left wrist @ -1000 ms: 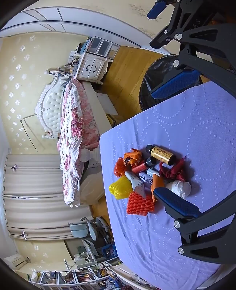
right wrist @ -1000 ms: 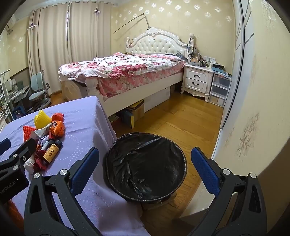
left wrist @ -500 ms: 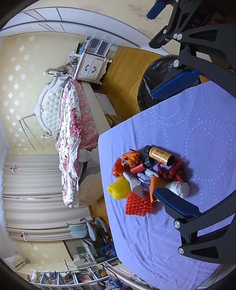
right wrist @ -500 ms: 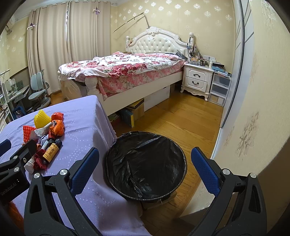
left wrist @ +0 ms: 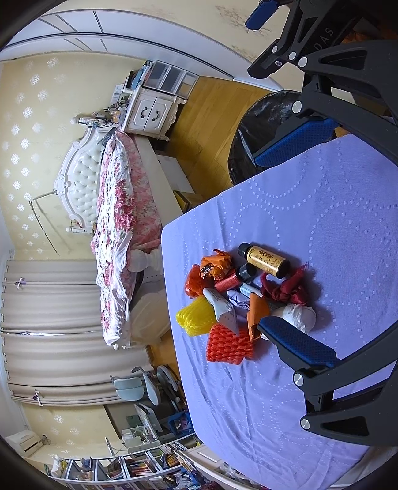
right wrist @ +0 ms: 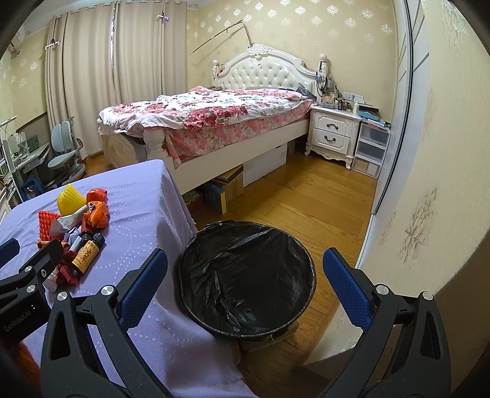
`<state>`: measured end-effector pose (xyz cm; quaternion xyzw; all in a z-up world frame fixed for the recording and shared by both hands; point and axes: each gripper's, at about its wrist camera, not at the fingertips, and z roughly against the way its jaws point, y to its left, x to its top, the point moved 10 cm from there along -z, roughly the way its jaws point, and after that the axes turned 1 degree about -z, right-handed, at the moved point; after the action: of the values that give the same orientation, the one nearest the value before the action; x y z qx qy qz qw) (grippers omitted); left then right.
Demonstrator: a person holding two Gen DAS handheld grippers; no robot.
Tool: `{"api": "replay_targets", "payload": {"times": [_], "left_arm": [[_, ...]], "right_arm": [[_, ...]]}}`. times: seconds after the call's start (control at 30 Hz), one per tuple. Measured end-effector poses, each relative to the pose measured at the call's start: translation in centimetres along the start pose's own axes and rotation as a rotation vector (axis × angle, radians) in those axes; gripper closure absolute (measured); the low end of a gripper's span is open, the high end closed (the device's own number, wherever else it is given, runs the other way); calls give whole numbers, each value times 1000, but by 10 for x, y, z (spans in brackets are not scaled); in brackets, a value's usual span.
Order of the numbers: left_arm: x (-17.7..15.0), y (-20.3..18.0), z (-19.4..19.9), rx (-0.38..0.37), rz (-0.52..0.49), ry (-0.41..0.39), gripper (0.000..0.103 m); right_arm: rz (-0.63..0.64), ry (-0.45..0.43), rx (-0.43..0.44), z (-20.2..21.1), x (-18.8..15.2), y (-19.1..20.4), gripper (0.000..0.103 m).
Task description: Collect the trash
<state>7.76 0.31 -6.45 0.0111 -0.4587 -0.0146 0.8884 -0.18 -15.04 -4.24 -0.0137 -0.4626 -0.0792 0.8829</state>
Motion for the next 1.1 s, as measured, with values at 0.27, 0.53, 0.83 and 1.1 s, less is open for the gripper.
{"api": "replay_targets", "payload": {"times": [0.27, 0.53, 0.83, 1.1], "left_arm": [[-1, 0, -1, 0, -1, 1, 5], [-8, 4, -3, 0, 4, 4, 5], [-10, 5, -4, 1, 5, 8, 6], [-9, 5, -4, 1, 5, 8, 5]], "right_arm": [[-1, 1, -1, 0, 0, 0, 4], [-2, 3, 0, 0, -5, 1, 4], [-2, 6, 1, -1, -5, 2, 4], [-1, 8, 1, 0, -10, 4, 4]]}}
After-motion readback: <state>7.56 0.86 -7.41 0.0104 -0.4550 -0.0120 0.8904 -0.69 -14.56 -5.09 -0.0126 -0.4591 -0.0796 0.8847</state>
